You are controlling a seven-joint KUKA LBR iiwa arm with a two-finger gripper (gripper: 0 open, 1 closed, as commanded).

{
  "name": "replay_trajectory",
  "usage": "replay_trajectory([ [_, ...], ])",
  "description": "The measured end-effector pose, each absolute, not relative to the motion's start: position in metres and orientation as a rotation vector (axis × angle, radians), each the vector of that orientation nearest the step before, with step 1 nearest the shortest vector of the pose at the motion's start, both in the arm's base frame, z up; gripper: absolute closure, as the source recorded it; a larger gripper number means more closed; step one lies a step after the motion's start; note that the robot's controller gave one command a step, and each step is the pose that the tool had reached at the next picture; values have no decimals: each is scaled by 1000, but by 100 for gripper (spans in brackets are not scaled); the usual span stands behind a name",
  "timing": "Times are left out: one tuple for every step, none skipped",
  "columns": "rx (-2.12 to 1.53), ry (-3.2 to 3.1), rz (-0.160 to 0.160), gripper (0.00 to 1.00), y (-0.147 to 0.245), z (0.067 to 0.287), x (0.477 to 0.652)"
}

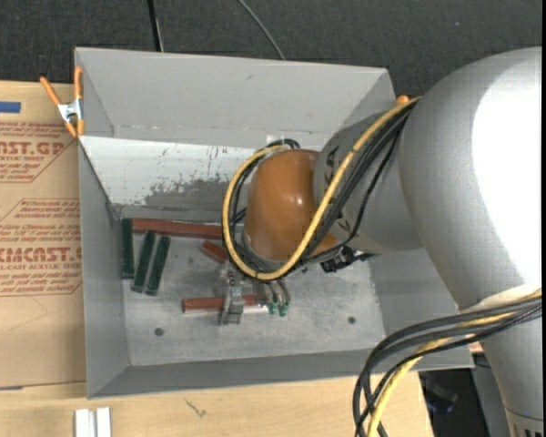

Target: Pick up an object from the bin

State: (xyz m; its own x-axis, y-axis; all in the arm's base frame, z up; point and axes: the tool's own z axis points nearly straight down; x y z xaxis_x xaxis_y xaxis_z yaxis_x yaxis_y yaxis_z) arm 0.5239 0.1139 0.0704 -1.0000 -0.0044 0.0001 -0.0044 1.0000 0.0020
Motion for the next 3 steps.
replay_trajectory([
  [-4,-3142,-2,100,117,191,514],
  [-4,-3142,-2,100,117,191,514],
  [121,-3134,0,100,111,215,521],
])
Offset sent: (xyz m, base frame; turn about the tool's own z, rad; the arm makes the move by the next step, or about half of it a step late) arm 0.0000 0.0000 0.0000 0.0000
